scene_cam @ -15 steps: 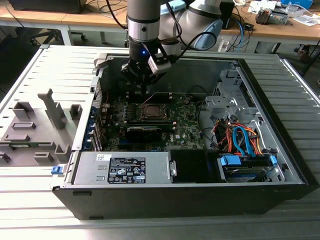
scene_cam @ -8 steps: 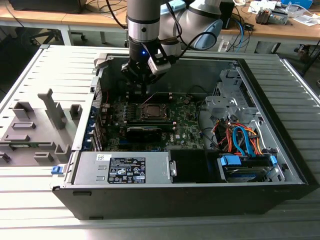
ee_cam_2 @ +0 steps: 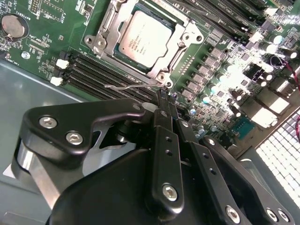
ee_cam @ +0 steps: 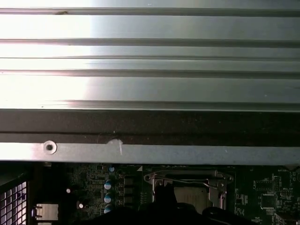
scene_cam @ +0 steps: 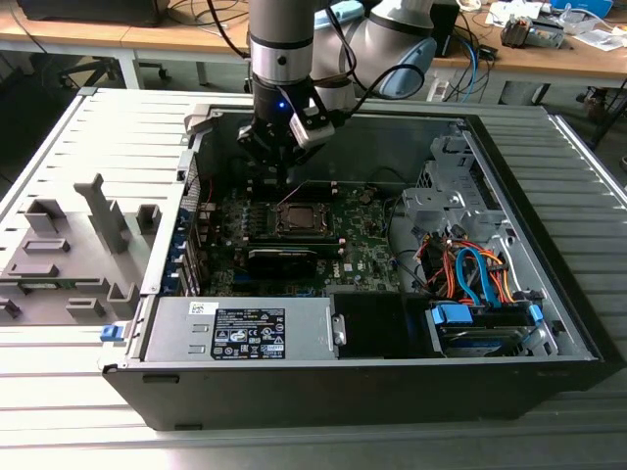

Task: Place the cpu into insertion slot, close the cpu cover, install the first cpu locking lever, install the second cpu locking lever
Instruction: 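Install the first cpu locking lever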

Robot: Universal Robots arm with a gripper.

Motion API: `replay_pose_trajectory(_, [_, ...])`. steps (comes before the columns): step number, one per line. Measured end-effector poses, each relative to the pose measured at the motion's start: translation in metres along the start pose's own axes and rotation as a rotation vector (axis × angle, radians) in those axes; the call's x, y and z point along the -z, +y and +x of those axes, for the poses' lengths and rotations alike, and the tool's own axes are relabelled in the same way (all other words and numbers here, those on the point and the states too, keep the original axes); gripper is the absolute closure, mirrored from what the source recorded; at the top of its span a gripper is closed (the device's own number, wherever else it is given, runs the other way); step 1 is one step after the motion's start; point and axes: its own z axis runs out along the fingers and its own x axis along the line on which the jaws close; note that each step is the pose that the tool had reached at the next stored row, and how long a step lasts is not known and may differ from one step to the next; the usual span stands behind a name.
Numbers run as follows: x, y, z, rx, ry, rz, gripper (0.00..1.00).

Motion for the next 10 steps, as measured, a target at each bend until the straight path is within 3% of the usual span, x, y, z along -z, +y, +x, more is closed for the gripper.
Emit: replay_pose_trajectory(10, [-0.0083, 0.0009, -0.0019, 0.000, -0.0001, -0.0001, 0.89])
